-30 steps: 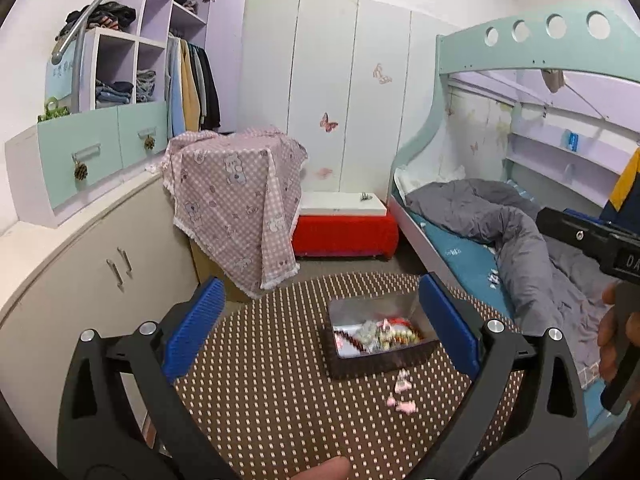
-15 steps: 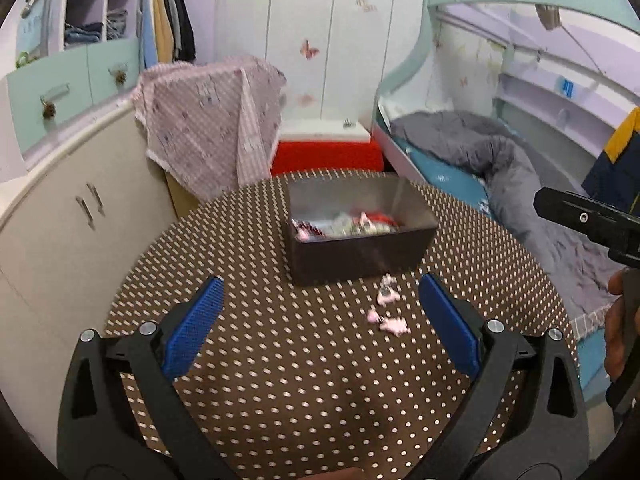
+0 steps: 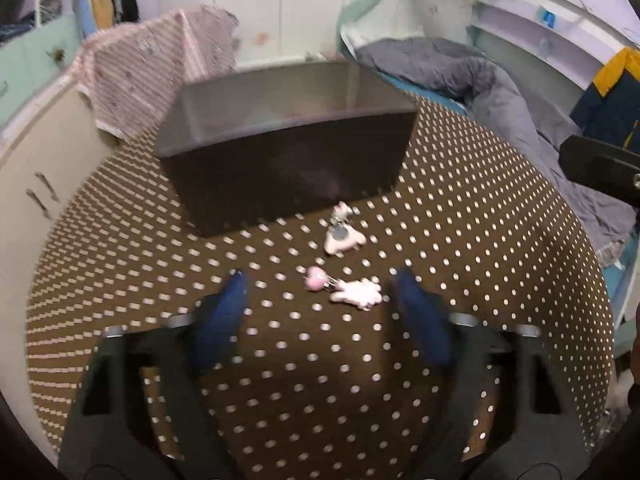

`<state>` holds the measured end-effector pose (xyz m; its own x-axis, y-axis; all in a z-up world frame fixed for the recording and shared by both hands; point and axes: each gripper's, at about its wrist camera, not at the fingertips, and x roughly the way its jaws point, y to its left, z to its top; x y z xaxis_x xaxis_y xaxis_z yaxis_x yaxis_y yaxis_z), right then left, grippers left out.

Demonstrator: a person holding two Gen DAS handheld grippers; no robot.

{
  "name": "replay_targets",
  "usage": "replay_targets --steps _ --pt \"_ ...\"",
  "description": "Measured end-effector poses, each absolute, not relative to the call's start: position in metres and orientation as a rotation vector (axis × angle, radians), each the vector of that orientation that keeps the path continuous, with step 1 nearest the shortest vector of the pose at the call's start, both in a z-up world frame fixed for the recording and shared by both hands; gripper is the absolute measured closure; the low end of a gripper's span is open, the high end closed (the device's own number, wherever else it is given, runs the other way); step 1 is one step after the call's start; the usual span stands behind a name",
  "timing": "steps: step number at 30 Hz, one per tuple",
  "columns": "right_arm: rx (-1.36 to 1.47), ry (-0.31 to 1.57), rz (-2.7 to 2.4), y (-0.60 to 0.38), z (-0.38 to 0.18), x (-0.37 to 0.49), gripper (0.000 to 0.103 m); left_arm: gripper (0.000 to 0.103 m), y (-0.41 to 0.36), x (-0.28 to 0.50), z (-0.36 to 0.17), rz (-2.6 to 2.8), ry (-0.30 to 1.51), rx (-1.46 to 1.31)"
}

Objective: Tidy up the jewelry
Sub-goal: 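Grasp a white charm with the left gripper while the right gripper grasps a pink-white charm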

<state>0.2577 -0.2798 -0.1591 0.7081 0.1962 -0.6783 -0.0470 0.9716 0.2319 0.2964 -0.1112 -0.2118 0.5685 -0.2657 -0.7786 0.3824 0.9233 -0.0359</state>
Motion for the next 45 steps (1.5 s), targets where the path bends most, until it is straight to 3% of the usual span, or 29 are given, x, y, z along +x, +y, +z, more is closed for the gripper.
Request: replay_targets --steps 1,2,8,16,19,21,22,23,25,30,31,32,38,45 --pt "0.205 0.779 0.136 -0.28 -0.161 0.259 0.008 0.048 -0.111 0.296 -0.211 -0.386 0.879 0.142" --pt "0.207 0.782 0.137 -0.28 -0.162 0.26 0.008 0.065 -0.111 0.295 -0.21 -0.403 0.876 0.136" --pt "0.201 0.808 0.171 -0.27 -0.17 0.272 0.008 0.087 -0.091 0.291 -0.208 -0.469 0.886 0.079" --pt "0.178 0.84 0.219 -0.244 -0.179 0.284 0.008 0.085 -0.082 0.299 -0.211 -0.447 0.881 0.086" --pt "0.177 0.847 0.214 -0.242 -0.18 0.284 0.008 0.053 -0.084 0.305 -0.21 -0.43 0.87 0.073" --pt "0.171 0.851 0.211 -0.241 -0.18 0.285 0.008 0.053 -0.085 0.314 -0.21 -0.435 0.881 0.073" --pt "0.167 0.853 0.209 -0.24 -0.181 0.286 0.008 0.059 -0.086 0.315 -0.211 -0.443 0.879 0.071" --pt "0.163 0.856 0.209 -0.238 -0.182 0.288 0.008 0.076 -0.086 0.317 -0.211 -0.454 0.882 0.067" --pt "0.153 0.864 0.214 -0.234 -0.186 0.291 0.008 0.087 -0.082 0.32 -0.21 -0.473 0.885 0.056" --pt "0.078 0.905 0.254 -0.199 -0.202 0.308 0.009 0.087 -0.056 0.309 -0.205 -0.433 0.857 0.031" --pt "0.06 0.911 0.267 -0.19 -0.205 0.312 0.011 0.087 -0.05 0.307 -0.203 -0.42 0.851 0.028" --pt "0.043 0.917 0.28 -0.182 -0.207 0.316 0.019 0.087 -0.044 0.304 -0.202 -0.408 0.846 0.026" --pt "-0.056 0.913 0.306 -0.158 -0.213 0.318 0.081 0.087 -0.02 0.293 -0.189 -0.363 0.812 0.0" --pt "-0.016 0.867 0.337 -0.178 -0.192 0.294 0.082 0.087 -0.013 0.284 -0.171 -0.362 0.762 -0.011"
